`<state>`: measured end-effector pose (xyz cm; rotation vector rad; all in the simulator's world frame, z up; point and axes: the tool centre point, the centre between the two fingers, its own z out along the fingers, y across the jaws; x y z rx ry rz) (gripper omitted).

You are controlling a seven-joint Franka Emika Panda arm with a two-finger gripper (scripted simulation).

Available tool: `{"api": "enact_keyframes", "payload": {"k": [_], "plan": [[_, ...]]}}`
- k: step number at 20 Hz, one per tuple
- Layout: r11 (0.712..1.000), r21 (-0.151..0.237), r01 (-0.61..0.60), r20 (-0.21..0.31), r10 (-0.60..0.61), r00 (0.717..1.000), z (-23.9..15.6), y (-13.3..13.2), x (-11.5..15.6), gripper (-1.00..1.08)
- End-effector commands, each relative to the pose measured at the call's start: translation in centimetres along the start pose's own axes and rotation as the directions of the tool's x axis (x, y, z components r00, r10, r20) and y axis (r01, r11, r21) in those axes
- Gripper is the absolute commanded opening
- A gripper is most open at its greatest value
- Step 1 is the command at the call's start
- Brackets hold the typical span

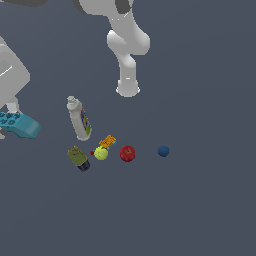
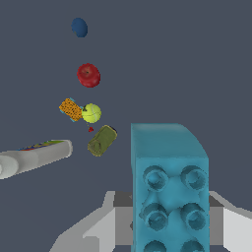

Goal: Pick up a designated object from a clutter of objects.

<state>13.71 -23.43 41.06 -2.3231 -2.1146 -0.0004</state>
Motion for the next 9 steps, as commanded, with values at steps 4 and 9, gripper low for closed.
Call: {"api": "enact_keyframes", "payload": {"k": [4, 9], "plan": [[1.0, 0.0, 0.0, 0.0, 0.0, 1.0, -0.82, 0.17, -0.19, -1.0], [1.0, 0.0, 0.0, 0.0, 0.0, 1.0, -1.01, 0.21, -0.24, -1.0]]}}
